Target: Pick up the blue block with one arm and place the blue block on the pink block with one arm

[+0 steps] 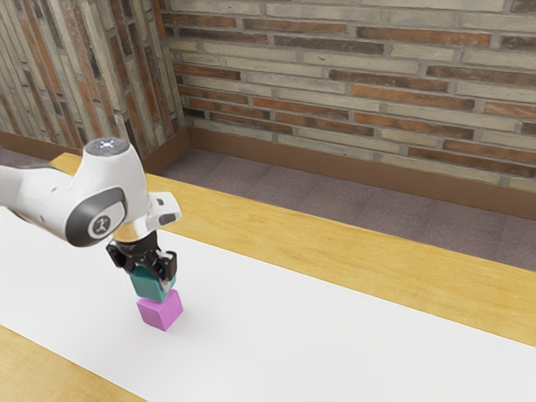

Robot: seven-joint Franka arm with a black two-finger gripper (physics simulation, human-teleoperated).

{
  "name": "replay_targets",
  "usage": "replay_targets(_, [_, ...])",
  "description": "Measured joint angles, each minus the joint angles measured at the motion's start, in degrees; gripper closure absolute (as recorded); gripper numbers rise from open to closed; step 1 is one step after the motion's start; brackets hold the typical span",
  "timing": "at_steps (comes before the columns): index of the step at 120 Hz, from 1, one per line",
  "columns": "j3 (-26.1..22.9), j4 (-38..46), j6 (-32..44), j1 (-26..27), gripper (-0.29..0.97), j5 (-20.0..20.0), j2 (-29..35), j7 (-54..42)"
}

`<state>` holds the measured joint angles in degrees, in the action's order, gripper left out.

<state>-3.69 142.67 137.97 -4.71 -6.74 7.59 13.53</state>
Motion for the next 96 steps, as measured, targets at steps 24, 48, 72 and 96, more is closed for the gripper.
replay_targets(24, [0.00, 0.00, 0.70, -0.03, 0.31, 0.21, -0.14, 0.51])
replay_targets(48, [0.00, 0.25, 0.97, 0.08, 0.31, 0.18, 0.32, 0.60])
replay_targets(72, [0.00, 1.40, 1.06, 0.22, 0.31, 0.52, 1.12, 0.93])
replay_targets(96, [0.01, 2.63, 1.10, 0.30, 0.31, 1.09, 2.28, 1.31])
